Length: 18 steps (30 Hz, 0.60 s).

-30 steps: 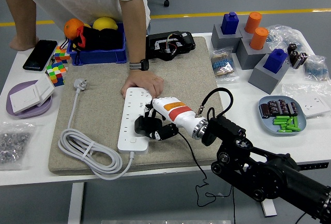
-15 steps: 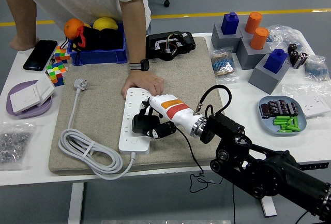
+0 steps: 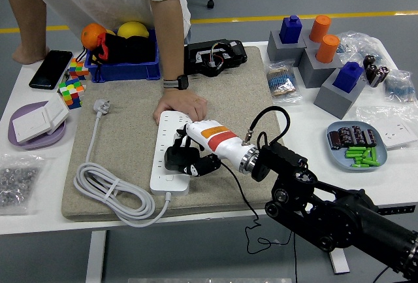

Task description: Press the white button,pick up the black plug,place it near the board,insert it into the board

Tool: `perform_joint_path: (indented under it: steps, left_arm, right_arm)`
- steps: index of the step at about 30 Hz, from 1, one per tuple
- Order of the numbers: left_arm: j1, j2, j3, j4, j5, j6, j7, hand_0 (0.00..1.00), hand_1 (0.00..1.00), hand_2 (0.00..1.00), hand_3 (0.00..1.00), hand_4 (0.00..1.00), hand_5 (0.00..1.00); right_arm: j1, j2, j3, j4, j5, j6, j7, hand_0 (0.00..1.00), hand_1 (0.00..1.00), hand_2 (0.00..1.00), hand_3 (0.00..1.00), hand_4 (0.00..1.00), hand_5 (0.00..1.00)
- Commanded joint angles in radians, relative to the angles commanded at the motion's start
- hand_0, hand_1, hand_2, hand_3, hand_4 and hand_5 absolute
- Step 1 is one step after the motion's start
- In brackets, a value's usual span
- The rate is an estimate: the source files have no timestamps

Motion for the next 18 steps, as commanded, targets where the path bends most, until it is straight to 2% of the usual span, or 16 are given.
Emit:
perform_joint_path:
  steps: [18]
  left_arm:
    - [0.001,-0.002,0.002,0.000,-0.012,0.002,-0.001,0.650,0.641,0.631,0.670,0.510,0.089]
  right_arm:
    - [-0.004,0.000,0.013,-0.018,-0.015,0.017,0.004,0.295,0.397,0.420,0.475,0.842,0.002]
